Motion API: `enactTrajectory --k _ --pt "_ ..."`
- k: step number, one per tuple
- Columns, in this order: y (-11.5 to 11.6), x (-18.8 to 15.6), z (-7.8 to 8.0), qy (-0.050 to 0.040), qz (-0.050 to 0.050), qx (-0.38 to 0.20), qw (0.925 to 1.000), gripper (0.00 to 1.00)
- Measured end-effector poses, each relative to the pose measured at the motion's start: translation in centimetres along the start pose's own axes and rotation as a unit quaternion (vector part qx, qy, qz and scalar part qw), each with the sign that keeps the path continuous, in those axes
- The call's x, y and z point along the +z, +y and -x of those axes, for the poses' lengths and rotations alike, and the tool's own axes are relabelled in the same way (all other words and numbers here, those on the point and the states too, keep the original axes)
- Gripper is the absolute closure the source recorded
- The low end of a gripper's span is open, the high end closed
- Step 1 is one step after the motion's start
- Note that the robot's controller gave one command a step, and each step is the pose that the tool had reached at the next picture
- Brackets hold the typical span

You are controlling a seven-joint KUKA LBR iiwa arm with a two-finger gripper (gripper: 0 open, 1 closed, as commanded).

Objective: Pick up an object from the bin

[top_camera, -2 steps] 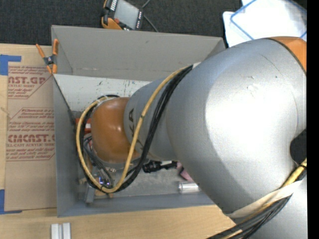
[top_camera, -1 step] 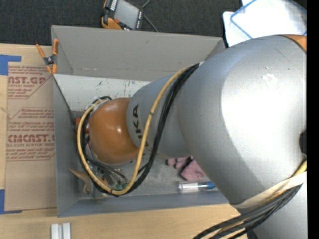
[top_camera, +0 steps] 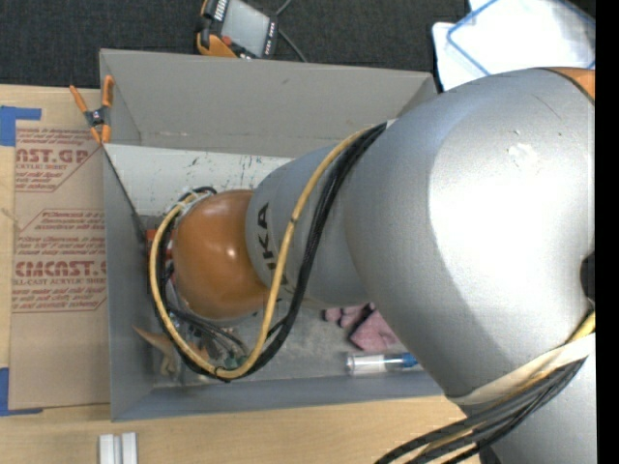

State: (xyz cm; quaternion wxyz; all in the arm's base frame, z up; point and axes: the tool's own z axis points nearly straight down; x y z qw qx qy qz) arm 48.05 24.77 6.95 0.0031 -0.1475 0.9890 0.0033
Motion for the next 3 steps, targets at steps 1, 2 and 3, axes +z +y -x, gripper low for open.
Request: enactTrajectory --k 1,2,3 --pt "0.0 -0.6 0.0 0.0004 0.0 0.0 1.0 1.0" --pt "0.1 -5.2 0.0 0.0004 0.001 0.0 1.0 1.0" --pt "0.1 -5.5 -0.2 0.0031 0.0 0.0 1.0 1.0"
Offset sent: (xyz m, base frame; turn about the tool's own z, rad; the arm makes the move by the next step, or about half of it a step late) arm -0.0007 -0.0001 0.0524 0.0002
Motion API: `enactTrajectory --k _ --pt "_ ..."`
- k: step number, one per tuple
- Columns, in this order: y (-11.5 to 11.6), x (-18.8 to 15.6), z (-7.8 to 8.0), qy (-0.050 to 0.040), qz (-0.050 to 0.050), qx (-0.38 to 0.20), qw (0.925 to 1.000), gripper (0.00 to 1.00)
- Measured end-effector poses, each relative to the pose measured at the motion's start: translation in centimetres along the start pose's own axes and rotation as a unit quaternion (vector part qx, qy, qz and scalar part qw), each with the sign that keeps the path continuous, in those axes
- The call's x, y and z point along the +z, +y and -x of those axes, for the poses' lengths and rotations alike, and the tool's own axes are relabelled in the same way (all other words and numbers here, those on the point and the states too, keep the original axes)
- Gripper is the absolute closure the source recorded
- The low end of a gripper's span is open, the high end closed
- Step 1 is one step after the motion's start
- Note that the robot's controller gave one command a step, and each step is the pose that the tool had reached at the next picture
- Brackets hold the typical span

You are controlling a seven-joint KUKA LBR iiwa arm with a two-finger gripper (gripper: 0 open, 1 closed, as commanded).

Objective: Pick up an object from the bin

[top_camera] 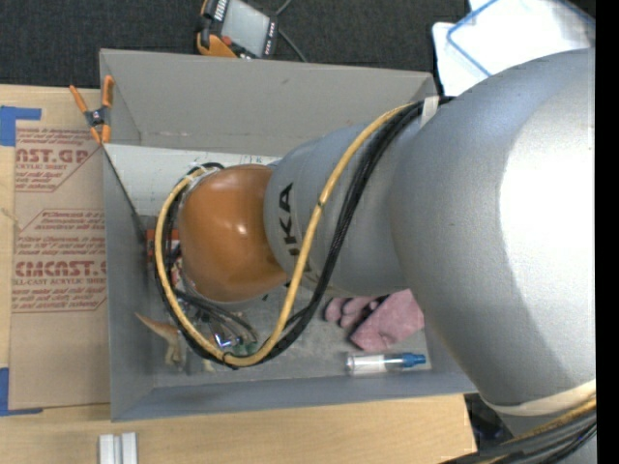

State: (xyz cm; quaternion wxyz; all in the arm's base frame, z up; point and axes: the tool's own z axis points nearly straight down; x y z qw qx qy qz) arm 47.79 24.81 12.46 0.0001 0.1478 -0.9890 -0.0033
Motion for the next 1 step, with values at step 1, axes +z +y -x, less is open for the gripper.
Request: enactTrajectory --k 1 --pt "0.08 -4.74 0.14 -0.0029 0.001 0.0 1.0 1.0"
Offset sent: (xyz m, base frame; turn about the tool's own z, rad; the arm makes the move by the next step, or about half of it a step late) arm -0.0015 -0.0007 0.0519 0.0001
